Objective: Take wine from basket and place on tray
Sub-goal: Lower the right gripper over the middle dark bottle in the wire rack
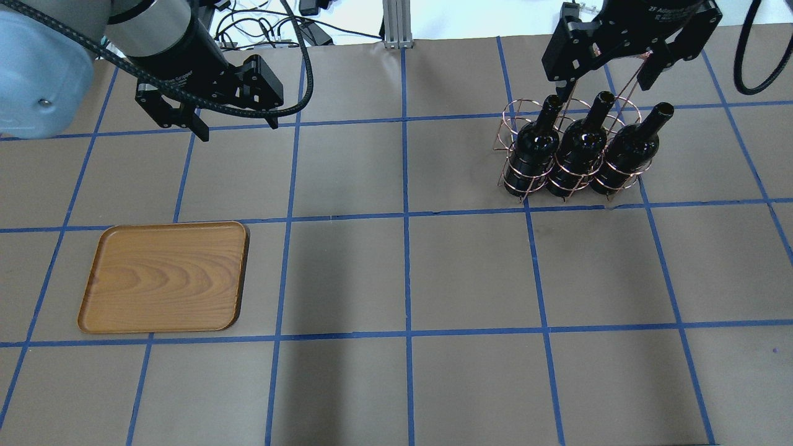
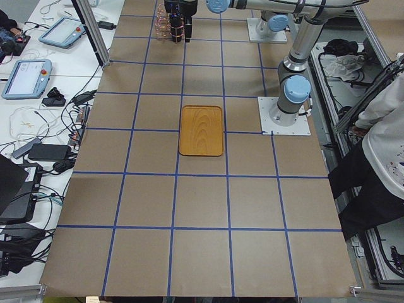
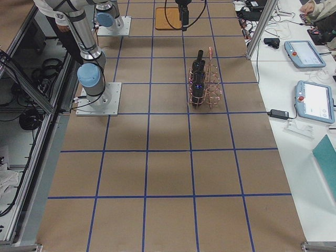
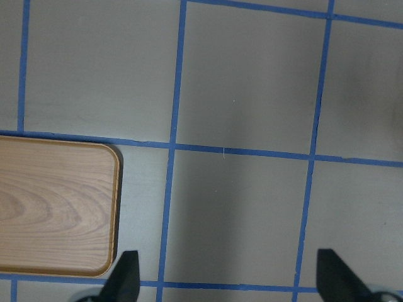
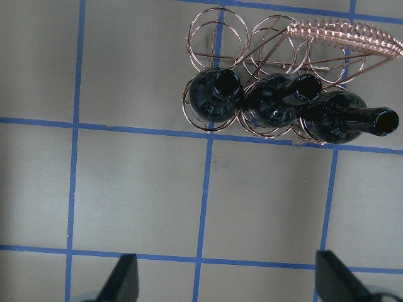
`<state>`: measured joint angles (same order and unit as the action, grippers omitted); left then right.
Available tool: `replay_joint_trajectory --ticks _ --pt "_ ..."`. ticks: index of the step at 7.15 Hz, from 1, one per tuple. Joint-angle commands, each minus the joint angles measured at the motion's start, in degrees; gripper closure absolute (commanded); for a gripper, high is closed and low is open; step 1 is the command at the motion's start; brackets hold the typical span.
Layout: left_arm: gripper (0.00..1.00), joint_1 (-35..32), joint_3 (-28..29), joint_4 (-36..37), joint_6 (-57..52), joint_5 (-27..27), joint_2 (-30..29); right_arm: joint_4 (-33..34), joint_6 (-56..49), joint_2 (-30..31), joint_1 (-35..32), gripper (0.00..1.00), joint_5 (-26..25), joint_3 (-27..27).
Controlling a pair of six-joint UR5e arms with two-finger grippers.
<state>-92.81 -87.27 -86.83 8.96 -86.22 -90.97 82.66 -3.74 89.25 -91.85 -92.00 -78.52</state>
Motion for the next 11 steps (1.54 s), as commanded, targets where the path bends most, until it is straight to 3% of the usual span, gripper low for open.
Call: replay_joint_trajectory --ticks 1,3,6,9,11 --pt "0.0 0.0 0.0 0.0 0.0 0.0 0.0 0.2 0.0 0.0 0.0 0.0 0.8 -0.1" --pt "0.0 0.0 0.0 0.0 0.0 0.0 0.0 3.8 -2.3 -3.8 0.4 0.0 2.4 -0.1" --pt "0.0 0.0 0.0 -0.1 0.0 0.0 0.0 10.7 -8.5 -10.4 6.8 0.0 0.7 -0.3" --pt "0.0 0.0 0.0 -0.1 0.0 0.0 0.0 12.1 -8.5 -14.0 7.1 0.01 0.6 -1.3" --pt "0.0 0.0 0.0 0.0 0.0 0.0 0.0 19.8 -9.8 -15.2 7.4 0.01 0.3 -5.1"
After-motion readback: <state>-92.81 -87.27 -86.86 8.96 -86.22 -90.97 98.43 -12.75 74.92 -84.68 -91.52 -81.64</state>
